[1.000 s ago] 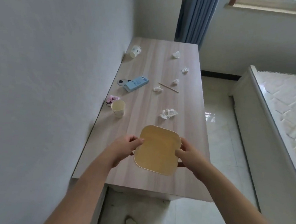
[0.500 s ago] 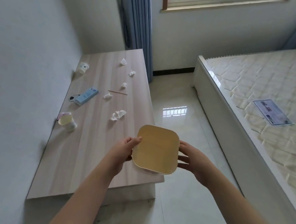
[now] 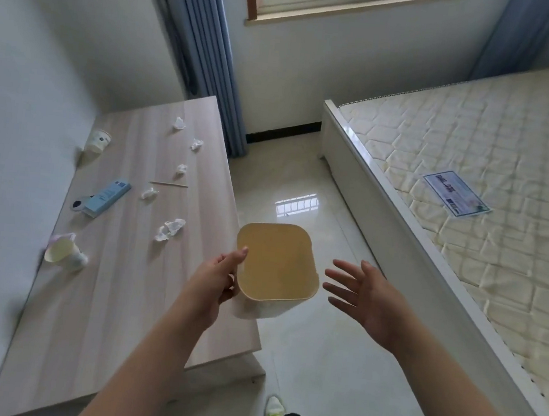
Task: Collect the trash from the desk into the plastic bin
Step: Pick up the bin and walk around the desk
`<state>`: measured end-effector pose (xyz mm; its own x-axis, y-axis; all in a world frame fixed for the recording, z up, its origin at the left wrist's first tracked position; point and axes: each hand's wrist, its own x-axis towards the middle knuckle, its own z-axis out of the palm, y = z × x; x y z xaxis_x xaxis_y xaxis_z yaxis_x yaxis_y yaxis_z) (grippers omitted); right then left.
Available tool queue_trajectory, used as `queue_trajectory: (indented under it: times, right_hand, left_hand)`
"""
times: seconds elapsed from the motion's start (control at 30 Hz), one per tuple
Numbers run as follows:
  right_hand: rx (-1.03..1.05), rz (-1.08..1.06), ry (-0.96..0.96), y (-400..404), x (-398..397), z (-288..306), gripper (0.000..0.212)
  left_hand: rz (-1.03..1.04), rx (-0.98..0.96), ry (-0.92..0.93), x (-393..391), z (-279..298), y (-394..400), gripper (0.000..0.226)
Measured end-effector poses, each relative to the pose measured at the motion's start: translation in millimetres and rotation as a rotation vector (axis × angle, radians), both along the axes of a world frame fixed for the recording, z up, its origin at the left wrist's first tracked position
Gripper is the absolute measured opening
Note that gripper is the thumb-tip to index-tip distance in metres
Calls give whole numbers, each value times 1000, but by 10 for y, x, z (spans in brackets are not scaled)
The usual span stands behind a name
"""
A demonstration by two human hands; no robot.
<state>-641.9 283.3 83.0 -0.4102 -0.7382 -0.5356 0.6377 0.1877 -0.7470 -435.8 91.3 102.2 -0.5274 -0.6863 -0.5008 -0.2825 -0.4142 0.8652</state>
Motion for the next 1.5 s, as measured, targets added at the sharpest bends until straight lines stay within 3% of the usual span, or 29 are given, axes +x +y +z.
queue_trajectory:
  times: [0.1,0.3,0.6,0.8,1.23,1.5]
  right_hand:
    - [28,-71,-25,-103,-141,-17,48]
    - [126,-78,153,-345,-426,-43,42]
    - [63,-227,-106,-525,-778,-173,43]
    - [62,-218,-142,-718,-1229,-204,40]
    - [47,21,-247,-1444,-2396,-221,47]
    - [52,237,-298,-2212,-2321,-245,47]
  left_hand:
    - [-22,21,15,-158,-46,-153,57]
    - [-58,-2,32,-464,-132,-463,58]
    - [-61,57,9,-761,-237,-752,51]
    - [-17,62,-20,-1063,-337,-821,54]
    - [344,57,-12,-1770,-248,-746,56]
    - [581,29,-3,-1444,-100,-713,56]
